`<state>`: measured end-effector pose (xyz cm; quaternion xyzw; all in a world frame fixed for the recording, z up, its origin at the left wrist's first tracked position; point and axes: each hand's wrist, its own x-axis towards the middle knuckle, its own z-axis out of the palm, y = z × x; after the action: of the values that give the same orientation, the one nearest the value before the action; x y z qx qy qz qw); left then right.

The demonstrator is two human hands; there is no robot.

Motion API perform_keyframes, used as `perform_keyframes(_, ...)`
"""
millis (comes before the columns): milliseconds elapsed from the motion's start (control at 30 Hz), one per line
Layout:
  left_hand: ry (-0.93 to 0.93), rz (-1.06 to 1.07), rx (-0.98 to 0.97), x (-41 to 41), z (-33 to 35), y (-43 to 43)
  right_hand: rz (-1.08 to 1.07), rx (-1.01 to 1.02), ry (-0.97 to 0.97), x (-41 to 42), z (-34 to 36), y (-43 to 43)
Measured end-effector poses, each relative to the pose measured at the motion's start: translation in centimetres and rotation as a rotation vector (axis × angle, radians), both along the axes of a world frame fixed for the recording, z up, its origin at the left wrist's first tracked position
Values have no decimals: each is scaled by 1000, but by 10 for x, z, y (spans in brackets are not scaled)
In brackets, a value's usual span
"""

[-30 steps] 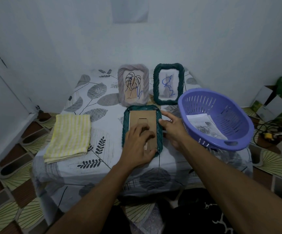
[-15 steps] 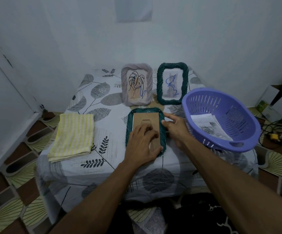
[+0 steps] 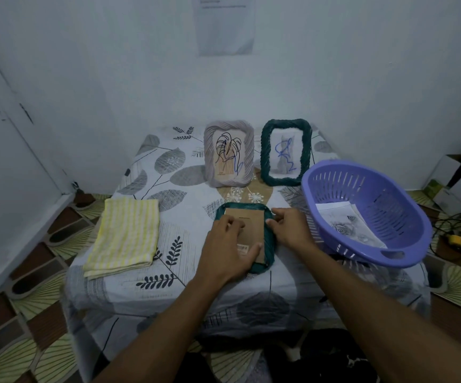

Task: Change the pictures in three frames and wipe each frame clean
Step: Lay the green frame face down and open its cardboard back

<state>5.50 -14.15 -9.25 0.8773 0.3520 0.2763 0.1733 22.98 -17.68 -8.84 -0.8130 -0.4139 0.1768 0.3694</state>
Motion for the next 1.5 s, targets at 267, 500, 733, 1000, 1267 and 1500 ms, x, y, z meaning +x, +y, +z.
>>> perform_keyframes(267,129,142,-136,21,11,-2,26,68,-56,-2,-4,-8)
perform_keyframes(500,48,252,-302,27,20,7,65,122,-60,2,-4,-10)
perform_keyframes(733,-194,252,-308,10,42,16,74,160,-26,1,1,-10)
perform_keyframes(1000,-387,220,-391,-28,50,45,184,307,343,-35,38,3)
perform_keyframes(1267,-437,270,-215,-46,64,55,208,325,657,-73,58,25)
perform_keyframes(1500,-487,228,-429,-43,46,55,155,296,685,-67,55,13)
